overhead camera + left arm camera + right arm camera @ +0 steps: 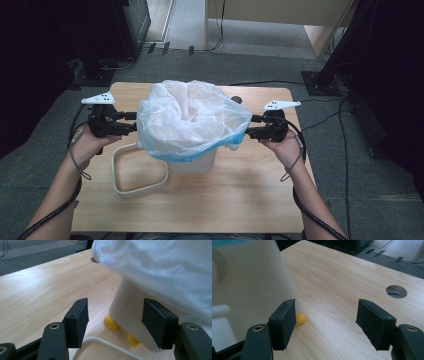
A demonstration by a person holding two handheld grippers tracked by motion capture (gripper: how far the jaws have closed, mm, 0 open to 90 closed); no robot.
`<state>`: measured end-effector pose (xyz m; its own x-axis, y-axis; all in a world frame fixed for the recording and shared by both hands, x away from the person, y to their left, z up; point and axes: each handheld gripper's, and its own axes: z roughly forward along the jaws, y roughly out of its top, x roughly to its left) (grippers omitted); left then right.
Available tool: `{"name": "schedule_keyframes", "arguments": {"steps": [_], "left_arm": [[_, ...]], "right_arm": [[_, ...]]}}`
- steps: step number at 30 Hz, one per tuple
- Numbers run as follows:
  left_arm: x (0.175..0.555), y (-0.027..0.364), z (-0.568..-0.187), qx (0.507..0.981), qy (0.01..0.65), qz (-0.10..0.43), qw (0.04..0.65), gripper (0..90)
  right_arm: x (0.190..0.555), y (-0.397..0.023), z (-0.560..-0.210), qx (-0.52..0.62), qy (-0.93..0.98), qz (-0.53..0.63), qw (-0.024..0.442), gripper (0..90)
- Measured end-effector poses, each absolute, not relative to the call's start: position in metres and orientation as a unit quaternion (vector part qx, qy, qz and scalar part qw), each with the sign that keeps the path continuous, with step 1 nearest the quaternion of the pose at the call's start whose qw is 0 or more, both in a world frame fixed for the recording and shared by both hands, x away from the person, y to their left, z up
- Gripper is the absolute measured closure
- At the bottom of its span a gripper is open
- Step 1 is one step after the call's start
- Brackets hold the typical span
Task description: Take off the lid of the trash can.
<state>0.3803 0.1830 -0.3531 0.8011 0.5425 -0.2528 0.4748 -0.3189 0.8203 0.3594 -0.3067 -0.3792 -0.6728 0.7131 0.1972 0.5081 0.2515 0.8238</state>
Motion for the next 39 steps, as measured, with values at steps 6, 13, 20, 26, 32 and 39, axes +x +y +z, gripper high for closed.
{"name": "schedule_keyframes", "arguments": {"steps": [6,13,20,26,32,39], "left_arm": [[0.376,0.174,-0.341,0.822,0.293,0.046,0.485,32.7],[0.374,0.172,-0.326,0.816,0.283,0.052,0.501,33.8],[0.372,0.168,-0.312,0.829,0.270,0.053,0.486,45.8],[0.374,0.164,-0.300,0.824,0.281,0.031,0.491,53.1],[0.369,0.158,-0.286,0.830,0.258,0.037,0.493,56.6],[0.364,0.153,-0.266,0.835,0.241,0.047,0.493,60.3]], "right_arm": [[0.357,-0.302,-0.361,0.382,0.783,0.480,0.098,33.7],[0.354,-0.299,-0.343,0.360,0.787,0.494,0.090,34.9],[0.353,-0.296,-0.328,0.345,0.790,0.502,0.073,38.8],[0.351,-0.288,-0.314,0.328,0.795,0.505,0.069,40.4],[0.351,-0.284,-0.302,0.305,0.801,0.510,0.064,45.0],[0.350,-0.272,-0.282,0.278,0.816,0.503,0.062,46.4]]}}
